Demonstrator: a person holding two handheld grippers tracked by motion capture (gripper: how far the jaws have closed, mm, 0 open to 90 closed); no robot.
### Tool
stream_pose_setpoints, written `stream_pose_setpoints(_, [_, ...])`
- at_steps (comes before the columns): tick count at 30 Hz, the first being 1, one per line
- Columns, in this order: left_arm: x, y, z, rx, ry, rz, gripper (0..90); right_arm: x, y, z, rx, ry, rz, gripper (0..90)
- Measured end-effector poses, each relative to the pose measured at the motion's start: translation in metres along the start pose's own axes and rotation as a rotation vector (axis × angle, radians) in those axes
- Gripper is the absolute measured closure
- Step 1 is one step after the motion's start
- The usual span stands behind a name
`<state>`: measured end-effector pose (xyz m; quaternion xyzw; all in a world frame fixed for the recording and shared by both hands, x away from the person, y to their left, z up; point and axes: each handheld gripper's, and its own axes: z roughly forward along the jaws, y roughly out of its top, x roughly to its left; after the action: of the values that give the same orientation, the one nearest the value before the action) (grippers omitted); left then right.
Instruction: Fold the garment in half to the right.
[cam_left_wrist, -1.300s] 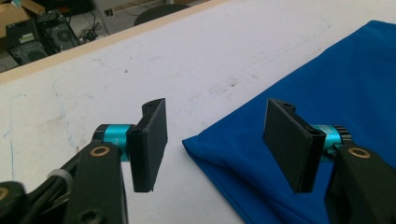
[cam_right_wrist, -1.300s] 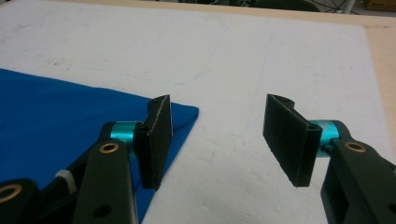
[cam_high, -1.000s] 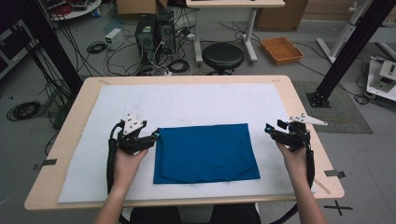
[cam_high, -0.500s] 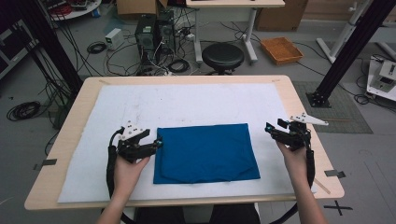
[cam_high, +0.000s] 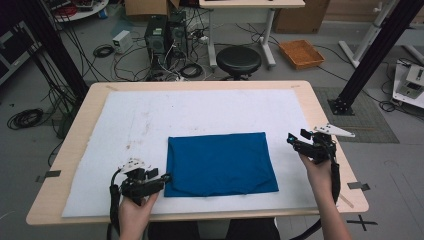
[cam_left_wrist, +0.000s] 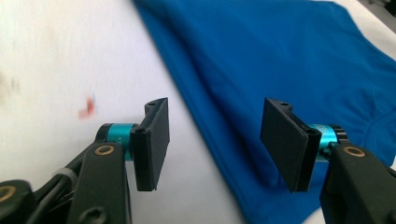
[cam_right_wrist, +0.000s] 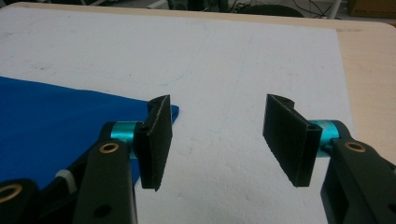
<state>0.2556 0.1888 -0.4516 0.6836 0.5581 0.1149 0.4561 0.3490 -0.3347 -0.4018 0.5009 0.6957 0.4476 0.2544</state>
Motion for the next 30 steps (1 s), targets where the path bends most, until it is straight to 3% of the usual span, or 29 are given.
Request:
stream_pose_setpoints(7, [-0.012,-0.011,-0.002,-0.013,0.021,-0.057,43.7,0.002,0.001,0.001,0.000,-0.001,-0.004,43.7])
stream_pose_setpoints(10, [-0.020,-0.013,0.000,0.000,0.000,-0.037,43.6,0.003,0.000,0.001,0.000,0.000,-0.005,43.7])
stream_pose_setpoints(14, [-0.026,-0.013,0.003,0.004,0.035,0.006,43.7,0.005,0.001,0.002,0.002,0.003,-0.013,43.8])
stream_pose_setpoints(16, [-0.028,-0.014,0.004,0.000,0.069,0.029,49.8,0.008,0.002,0.003,0.002,0.007,-0.018,43.8])
stream_pose_setpoints(21, [-0.032,-0.015,0.005,-0.011,0.112,0.024,57.5,0.021,0.005,0.008,0.002,0.027,-0.048,43.8])
stream_pose_setpoints(24, [-0.035,-0.016,0.007,-0.007,0.097,0.025,66.5,0.031,0.008,0.011,0.001,0.039,-0.072,43.8])
stream_pose_setpoints(26, [-0.038,-0.016,0.009,-0.008,0.111,0.047,66.5,0.038,0.010,0.012,-0.003,0.048,-0.083,43.8])
stream_pose_setpoints(30, [-0.041,-0.015,0.012,-0.011,0.114,0.045,68.3,0.051,0.016,0.015,-0.011,0.065,-0.106,43.9])
